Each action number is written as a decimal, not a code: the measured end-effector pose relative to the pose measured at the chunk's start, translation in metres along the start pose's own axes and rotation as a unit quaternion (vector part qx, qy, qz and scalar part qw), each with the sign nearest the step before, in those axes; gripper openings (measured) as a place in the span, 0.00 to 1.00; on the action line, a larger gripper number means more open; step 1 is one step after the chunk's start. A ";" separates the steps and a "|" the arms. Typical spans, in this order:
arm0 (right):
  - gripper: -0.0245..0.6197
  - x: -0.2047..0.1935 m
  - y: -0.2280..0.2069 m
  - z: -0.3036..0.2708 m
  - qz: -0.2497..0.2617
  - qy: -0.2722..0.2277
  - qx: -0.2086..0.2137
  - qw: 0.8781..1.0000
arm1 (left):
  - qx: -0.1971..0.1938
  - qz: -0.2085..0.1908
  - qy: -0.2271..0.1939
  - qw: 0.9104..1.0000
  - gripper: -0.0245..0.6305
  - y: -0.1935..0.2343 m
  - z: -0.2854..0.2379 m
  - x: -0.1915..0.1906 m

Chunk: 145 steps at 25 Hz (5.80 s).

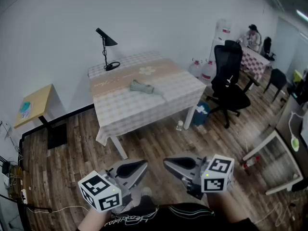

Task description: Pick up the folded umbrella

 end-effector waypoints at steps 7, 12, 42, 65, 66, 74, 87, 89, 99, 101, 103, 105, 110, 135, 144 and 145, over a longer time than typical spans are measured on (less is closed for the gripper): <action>0.05 0.001 -0.007 -0.017 0.006 0.006 -0.008 1.000 | 0.002 0.001 0.007 1.000 0.04 0.018 0.001 0.000; 0.05 0.001 -0.023 -0.036 -0.015 0.014 -0.005 1.000 | 0.002 0.016 0.013 1.000 0.04 0.043 -0.002 -0.001; 0.05 0.072 -0.143 -0.238 -0.013 0.045 -0.032 0.998 | -0.008 0.041 0.002 0.999 0.03 0.293 0.012 0.064; 0.05 0.115 -0.320 -0.282 -0.029 0.074 -0.022 0.997 | 0.025 0.088 0.030 0.995 0.03 0.425 -0.112 0.087; 0.05 0.117 -0.333 -0.283 -0.031 0.079 -0.019 0.996 | 0.028 0.092 0.031 0.995 0.03 0.434 -0.124 0.089; 0.05 0.132 -0.425 -0.294 -0.052 0.105 0.008 0.993 | 0.056 0.115 0.042 0.991 0.04 0.487 -0.190 0.092; 0.07 0.134 -0.482 -0.370 -0.043 0.171 0.010 0.984 | 0.090 0.158 0.035 0.983 0.04 0.561 -0.173 0.084; 0.14 0.136 -0.490 -0.386 -0.045 0.184 0.005 0.982 | 0.089 0.161 0.034 0.982 0.04 0.580 -0.168 0.085; 0.44 0.129 -0.538 -0.484 0.002 0.285 -0.047 0.958 | 0.094 0.187 0.024 0.978 0.04 0.664 -0.139 0.085; 0.46 0.123 -0.546 -0.501 0.013 0.309 -0.055 0.949 | 0.096 0.192 0.023 0.976 0.03 0.677 -0.134 0.083; 0.48 0.116 -0.553 -0.514 0.023 0.330 -0.065 0.941 | 0.097 0.196 0.021 0.976 0.03 0.688 -0.130 0.082; 0.49 0.108 -0.561 -0.525 0.040 0.355 -0.075 0.931 | 0.098 0.201 0.019 0.974 0.03 0.697 -0.125 0.080; 0.51 0.087 -0.576 -0.550 0.114 0.416 -0.098 0.897 | 0.105 0.217 0.016 0.970 0.04 0.717 -0.114 0.073; 0.51 0.023 -0.600 -0.603 0.212 0.585 -0.123 0.773 | 0.115 0.266 0.007 0.957 0.03 0.762 -0.091 0.047; 0.50 0.029 -0.607 -0.605 0.220 0.609 -0.127 0.752 | 0.106 0.274 0.018 0.956 0.03 0.768 -0.099 0.041; 0.50 0.029 -0.607 -0.605 0.220 0.608 -0.127 0.752 | 0.105 0.274 0.019 0.956 0.03 0.768 -0.099 0.041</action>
Point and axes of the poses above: the fingertips, and each gripper's own axes: z backward along the fingers, y to its left, x out of its top, the point moved 9 cm from there along z, backward along the fingers, and after that the axes turned 12 degrees about -x, right-handed, at the moved point
